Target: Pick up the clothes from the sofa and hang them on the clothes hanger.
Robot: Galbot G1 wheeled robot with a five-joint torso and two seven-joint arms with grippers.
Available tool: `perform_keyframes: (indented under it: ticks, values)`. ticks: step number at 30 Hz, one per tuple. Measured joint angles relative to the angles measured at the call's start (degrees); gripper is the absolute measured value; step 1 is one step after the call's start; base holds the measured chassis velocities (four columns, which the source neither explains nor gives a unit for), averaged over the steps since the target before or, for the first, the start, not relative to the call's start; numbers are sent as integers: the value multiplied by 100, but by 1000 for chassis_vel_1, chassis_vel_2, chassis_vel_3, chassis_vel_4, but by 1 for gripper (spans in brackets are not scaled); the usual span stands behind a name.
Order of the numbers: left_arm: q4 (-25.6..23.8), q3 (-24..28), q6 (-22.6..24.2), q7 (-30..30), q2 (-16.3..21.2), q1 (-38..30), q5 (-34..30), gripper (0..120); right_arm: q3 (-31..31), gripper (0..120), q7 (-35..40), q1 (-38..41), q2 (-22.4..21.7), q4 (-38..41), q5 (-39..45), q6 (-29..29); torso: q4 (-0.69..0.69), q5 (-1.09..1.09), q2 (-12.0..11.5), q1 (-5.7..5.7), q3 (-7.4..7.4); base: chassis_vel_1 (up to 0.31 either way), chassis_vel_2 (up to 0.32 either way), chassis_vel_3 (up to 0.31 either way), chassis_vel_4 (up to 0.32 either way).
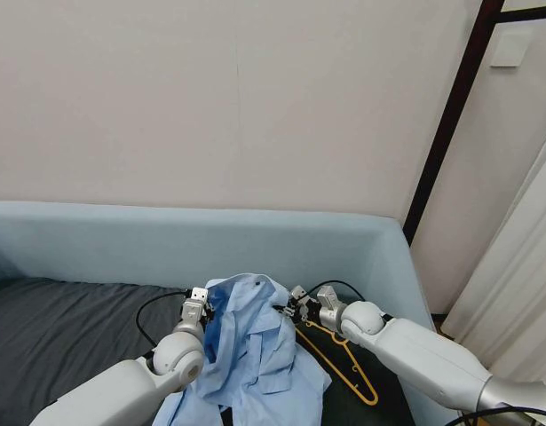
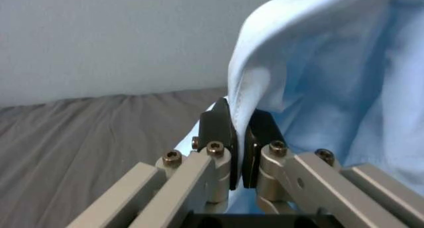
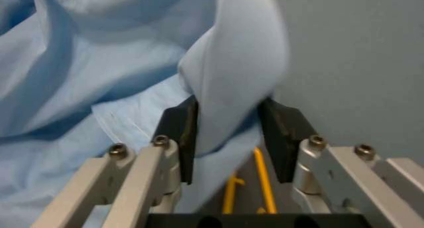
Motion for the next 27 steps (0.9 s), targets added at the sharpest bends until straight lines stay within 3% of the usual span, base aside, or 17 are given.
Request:
perform_keyframes:
  ticks: [8,12,17,22,27]
  values:
    - [-60,-133,-4,-43,-10,124,-6,1,630,65,661,-480,-572,646,-178,-253,0,1,0,0,0,0,0,0,0]
    - [-113,-200,-52,-46,11,209,8,1,1376,84,1263,-1233,-868,1730,724,-509,-2,1,1,-1,0,0,0,0,0]
    - [-127,-198,-66,-46,47,244,20,1,1868,99,1500,-1757,-892,2275,1280,-587,1,0,1,-2,-1,0,0,0,0]
    - [-129,-199,-77,-53,55,225,21,1,1910,100,1425,-1831,-1007,2175,1438,-536,2,0,1,-1,0,0,0,0,0]
    - [-148,-213,-84,-69,33,228,25,1,2149,100,1542,-2412,-1106,2742,1575,-647,0,-1,1,-1,-1,0,0,0,0]
